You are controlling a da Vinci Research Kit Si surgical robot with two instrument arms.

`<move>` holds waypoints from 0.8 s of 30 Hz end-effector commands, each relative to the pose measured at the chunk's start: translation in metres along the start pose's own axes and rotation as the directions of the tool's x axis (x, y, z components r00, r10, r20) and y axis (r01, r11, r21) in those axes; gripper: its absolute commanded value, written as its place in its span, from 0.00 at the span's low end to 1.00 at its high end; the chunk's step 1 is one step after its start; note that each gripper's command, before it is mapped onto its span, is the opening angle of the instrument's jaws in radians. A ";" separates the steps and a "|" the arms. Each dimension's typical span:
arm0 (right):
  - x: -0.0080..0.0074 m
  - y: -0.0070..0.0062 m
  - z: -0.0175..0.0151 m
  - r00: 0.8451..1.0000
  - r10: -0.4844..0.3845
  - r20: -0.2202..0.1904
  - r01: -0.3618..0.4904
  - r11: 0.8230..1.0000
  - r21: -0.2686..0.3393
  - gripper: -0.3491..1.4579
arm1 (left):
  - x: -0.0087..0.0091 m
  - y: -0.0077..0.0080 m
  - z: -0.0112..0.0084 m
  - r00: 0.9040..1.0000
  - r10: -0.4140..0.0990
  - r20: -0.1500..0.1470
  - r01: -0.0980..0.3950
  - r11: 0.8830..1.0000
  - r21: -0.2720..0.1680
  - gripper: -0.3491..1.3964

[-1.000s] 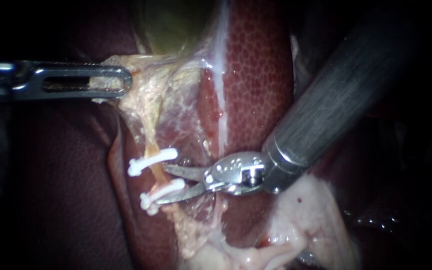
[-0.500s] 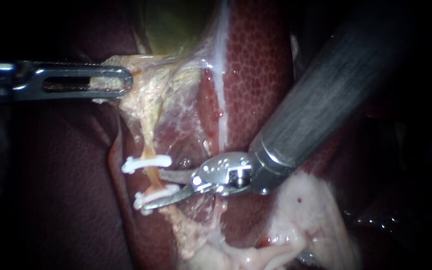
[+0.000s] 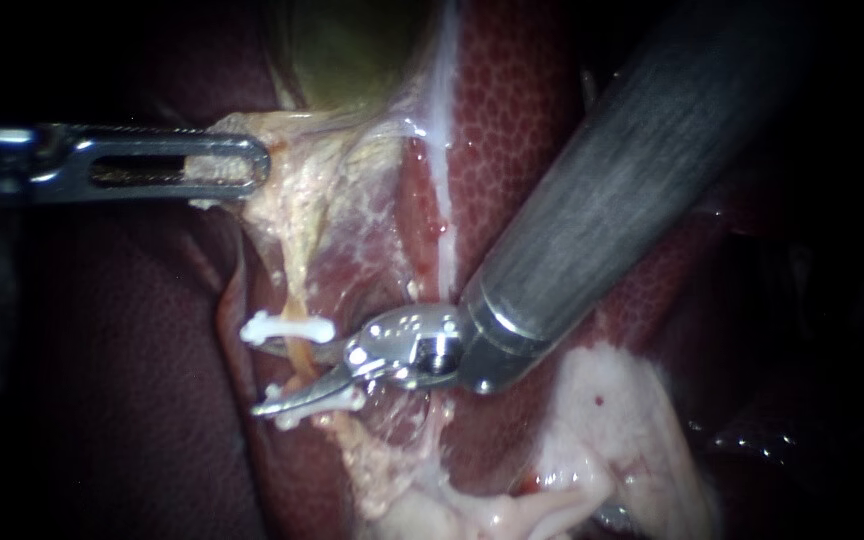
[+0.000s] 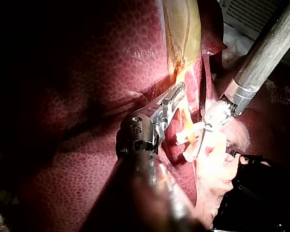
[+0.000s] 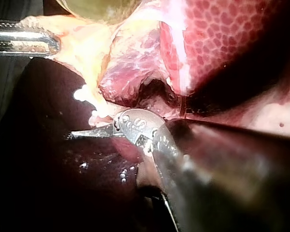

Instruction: Go to the cutting position left tube

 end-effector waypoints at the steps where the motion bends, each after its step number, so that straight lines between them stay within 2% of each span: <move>1: 0.0000 0.0001 0.0002 1.000 0.005 -0.001 -0.005 1.000 0.001 0.88 | 0.0000 0.0000 0.0000 1.000 0.000 0.000 0.000 1.000 0.000 0.00; 11: -0.0007 0.0012 0.0018 1.000 0.029 -0.005 -0.029 0.999 -0.014 0.88 | 0.0000 -0.0001 0.0001 1.000 0.000 0.000 0.000 1.000 -0.001 0.00; 24: -0.0009 0.0013 0.0020 0.999 0.033 -0.007 -0.033 0.999 -0.013 0.88 | 0.0000 -0.0002 0.0001 1.000 0.000 0.001 0.000 1.000 -0.002 0.00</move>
